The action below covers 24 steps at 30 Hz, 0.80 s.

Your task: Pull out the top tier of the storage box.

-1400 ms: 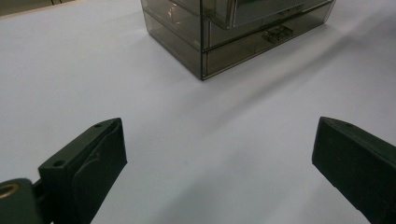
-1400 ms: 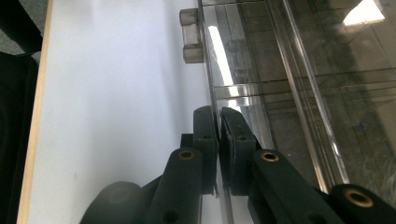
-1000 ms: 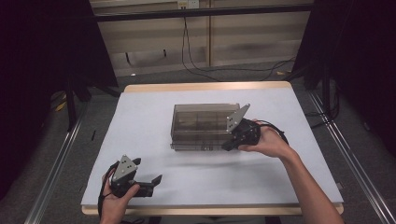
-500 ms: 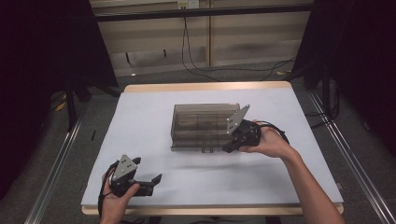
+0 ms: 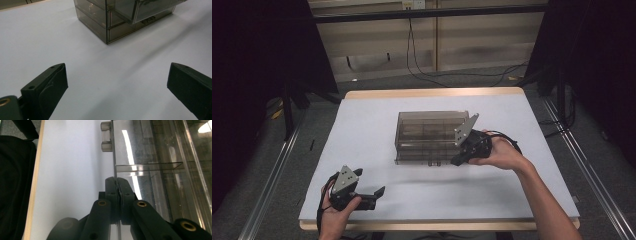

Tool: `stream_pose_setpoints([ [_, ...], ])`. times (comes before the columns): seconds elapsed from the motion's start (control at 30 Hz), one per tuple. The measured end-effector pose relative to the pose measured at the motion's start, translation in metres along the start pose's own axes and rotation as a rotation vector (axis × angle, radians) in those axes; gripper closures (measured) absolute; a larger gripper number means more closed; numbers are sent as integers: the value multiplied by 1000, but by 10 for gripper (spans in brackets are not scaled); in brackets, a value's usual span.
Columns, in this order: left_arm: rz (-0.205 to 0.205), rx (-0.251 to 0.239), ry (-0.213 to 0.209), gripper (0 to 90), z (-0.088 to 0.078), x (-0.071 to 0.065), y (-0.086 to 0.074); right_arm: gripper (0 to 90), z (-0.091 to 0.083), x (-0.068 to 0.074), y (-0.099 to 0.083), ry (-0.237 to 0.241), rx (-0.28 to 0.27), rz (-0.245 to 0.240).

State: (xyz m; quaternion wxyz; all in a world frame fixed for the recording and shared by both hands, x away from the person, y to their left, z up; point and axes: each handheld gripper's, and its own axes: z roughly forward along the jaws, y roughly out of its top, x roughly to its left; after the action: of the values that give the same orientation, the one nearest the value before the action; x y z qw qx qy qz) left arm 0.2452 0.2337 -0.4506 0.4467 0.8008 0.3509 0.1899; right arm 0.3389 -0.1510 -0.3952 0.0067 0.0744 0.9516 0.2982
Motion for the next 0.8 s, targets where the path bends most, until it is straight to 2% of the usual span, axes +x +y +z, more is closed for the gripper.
stream_pose_setpoints([
  [0.57,4,-1,-2,31,2,0,1,890,-2,8,1,18,23,14],
  [0.8,6,1,-3,31,2,0,1,889,-1,10,2,23,27,3],
])
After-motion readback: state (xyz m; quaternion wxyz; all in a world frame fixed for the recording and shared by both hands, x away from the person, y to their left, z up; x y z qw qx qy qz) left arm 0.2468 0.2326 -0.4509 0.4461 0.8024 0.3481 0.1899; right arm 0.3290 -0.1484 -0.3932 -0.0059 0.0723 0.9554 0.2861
